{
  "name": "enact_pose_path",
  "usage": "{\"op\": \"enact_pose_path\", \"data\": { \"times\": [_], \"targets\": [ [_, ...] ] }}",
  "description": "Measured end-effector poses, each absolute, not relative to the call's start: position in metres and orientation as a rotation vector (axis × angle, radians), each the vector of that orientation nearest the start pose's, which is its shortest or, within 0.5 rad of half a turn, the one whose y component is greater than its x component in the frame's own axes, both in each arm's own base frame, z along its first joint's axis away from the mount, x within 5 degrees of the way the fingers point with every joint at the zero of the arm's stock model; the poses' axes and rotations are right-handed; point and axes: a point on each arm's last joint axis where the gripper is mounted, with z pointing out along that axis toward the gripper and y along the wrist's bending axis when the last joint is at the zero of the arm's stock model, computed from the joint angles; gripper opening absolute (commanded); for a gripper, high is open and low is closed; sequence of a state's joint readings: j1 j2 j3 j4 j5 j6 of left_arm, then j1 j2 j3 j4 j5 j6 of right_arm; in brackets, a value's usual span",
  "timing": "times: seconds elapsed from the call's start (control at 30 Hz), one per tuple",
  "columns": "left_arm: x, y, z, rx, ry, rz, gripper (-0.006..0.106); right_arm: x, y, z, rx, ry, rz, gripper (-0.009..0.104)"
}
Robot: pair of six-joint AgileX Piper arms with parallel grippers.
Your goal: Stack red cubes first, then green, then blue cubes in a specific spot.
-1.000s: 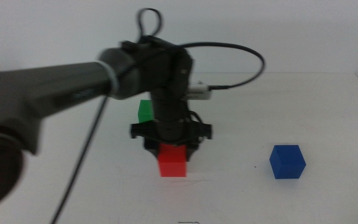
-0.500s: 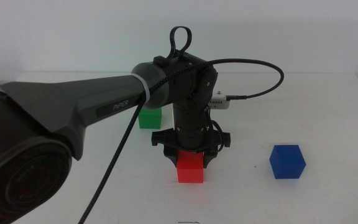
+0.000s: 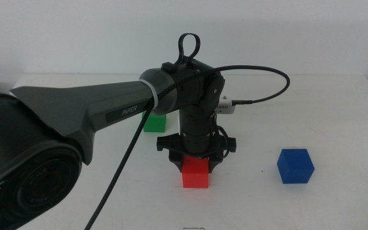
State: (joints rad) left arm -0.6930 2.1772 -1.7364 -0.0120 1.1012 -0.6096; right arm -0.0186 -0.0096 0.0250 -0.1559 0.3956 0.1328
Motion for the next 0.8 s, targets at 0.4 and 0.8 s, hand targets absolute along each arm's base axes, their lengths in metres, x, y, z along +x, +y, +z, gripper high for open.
{"op": "enact_pose_path", "data": {
  "times": [0.4,0.8],
  "targets": [
    [0.344,-0.285,0.176,0.085,3.043,-0.114,0.079,0.052,-0.006,0.17,0.048,1.89,-0.077,0.059],
    [0.341,-0.277,0.241,0.105,2.955,-0.103,0.094,0.052,-0.006,0.17,0.048,1.89,-0.077,0.059]
  ]
}}
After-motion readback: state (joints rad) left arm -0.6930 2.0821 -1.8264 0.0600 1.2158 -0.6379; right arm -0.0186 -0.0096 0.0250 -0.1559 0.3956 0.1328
